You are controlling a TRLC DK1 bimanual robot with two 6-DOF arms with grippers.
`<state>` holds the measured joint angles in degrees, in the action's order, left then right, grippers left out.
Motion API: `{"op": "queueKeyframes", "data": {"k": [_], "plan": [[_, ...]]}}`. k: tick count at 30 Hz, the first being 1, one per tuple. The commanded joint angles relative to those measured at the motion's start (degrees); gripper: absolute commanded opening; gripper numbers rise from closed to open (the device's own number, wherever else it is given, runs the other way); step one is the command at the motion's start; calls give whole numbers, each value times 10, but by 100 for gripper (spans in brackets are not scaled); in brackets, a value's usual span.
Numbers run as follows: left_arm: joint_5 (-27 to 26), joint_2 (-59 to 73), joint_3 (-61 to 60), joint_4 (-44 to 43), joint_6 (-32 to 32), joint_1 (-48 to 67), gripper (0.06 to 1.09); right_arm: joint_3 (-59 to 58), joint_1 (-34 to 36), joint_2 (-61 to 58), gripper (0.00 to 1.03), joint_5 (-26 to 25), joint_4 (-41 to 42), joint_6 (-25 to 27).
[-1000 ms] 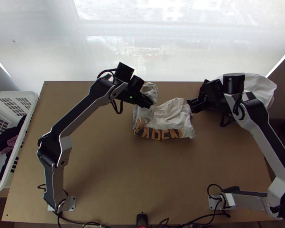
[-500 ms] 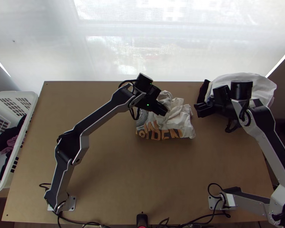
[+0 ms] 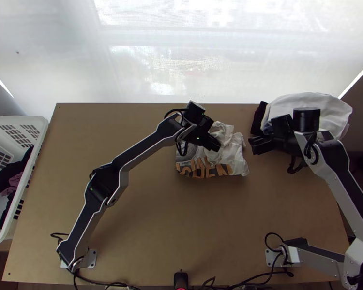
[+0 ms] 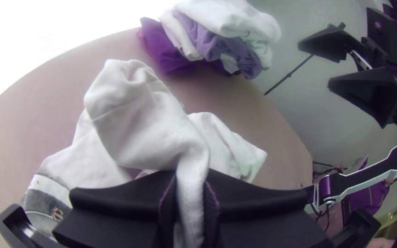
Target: Fold the t-shirt
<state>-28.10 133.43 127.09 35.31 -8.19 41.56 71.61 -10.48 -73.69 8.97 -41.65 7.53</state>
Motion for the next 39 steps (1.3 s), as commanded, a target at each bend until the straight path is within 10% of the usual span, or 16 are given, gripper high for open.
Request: {"op": "queueKeyframes", "data": {"k": [1, 8, 11, 25, 39], "plan": [[1, 37, 18, -18, -6, 3, 9, -17, -1, 4, 98, 0, 0, 5], [7, 66, 24, -59, -24, 6, 18, -24, -3, 4, 98, 0, 0, 5], [7, 66, 25, -61, -23, 12, 107, -33, -5, 5, 98, 0, 0, 5], [-14, -179, -44, 251, 113, -139, 104, -40, -127, -65, 98, -1, 74, 28], [-5, -196, -251, 179, 124, -126, 104, 27, -194, -274, 98, 0, 141, 24]]}}
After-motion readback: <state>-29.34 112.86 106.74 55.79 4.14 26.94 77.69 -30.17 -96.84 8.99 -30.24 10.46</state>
